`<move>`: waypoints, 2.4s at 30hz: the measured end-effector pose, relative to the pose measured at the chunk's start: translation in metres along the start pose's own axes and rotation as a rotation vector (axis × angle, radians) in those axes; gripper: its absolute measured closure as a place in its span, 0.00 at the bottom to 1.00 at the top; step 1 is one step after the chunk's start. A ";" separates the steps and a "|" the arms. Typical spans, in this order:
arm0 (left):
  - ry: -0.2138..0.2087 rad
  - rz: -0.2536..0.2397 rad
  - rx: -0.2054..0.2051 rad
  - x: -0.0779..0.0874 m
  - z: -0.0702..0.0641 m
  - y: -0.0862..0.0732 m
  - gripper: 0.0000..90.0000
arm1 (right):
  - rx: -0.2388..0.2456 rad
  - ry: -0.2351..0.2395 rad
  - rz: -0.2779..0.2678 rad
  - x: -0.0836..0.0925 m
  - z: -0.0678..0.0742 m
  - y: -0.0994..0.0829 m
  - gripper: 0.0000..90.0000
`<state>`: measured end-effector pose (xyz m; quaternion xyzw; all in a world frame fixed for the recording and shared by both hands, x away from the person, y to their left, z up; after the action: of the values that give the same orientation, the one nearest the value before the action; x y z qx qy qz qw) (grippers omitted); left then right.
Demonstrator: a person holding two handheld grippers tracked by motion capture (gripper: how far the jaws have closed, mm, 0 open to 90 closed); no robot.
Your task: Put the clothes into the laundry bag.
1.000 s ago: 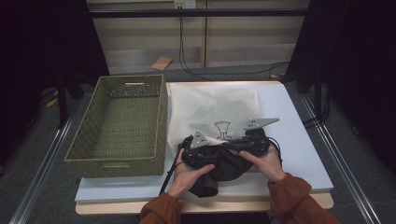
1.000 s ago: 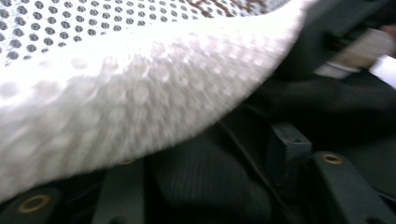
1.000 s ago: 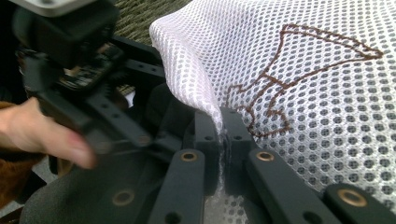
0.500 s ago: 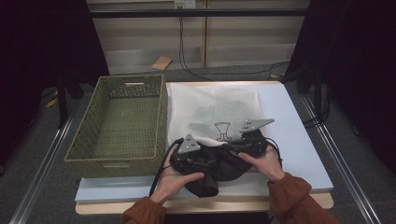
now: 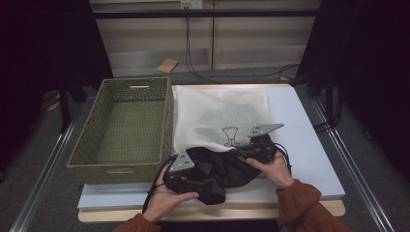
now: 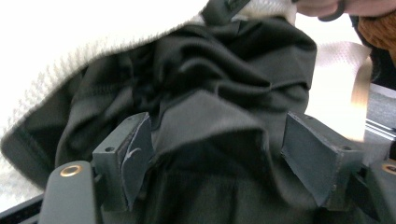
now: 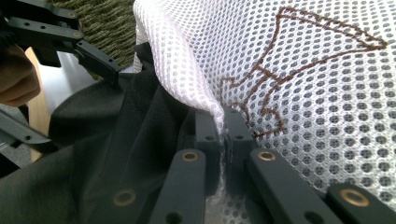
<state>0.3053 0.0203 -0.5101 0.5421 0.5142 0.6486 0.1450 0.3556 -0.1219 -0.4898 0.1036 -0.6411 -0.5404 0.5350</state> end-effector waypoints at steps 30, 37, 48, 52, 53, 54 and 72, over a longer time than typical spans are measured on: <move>-0.083 0.011 0.017 -0.039 0.001 0.019 0.75 | -0.038 0.034 -0.008 0.002 0.005 0.005 0.97; -0.069 0.066 0.002 -0.051 0.000 0.016 0.66 | -0.037 0.044 -0.002 -0.001 0.009 0.005 0.97; -0.081 0.030 -0.011 -0.051 -0.008 0.038 0.85 | -0.043 0.071 -0.047 0.006 0.015 0.017 0.97; -0.086 0.008 -0.011 -0.062 -0.014 0.043 0.85 | -0.041 0.072 -0.054 0.008 0.016 0.019 0.97; -0.086 0.008 -0.011 -0.062 -0.014 0.043 0.85 | -0.041 0.072 -0.054 0.008 0.016 0.019 0.97; -0.095 -0.011 -0.004 -0.064 -0.014 0.044 0.85 | -0.041 0.076 -0.062 0.010 0.017 0.021 0.97; 0.091 -0.047 0.007 -0.090 0.021 0.066 0.85 | -0.066 0.104 -0.104 0.017 0.017 0.027 0.97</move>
<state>0.3807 -0.0646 -0.5078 0.5005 0.5352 0.6670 0.1348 0.3473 -0.1136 -0.4551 0.1468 -0.5880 -0.5824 0.5418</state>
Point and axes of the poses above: each handheld gripper's, and its own axes: x roughly backward along the jaws, y roughly out of its top, z roughly to its left, the point moved 10 cm from there along -x, roughly forward along the jaws, and after that the axes turned 3 degrees about x, right-handed, at the moved point
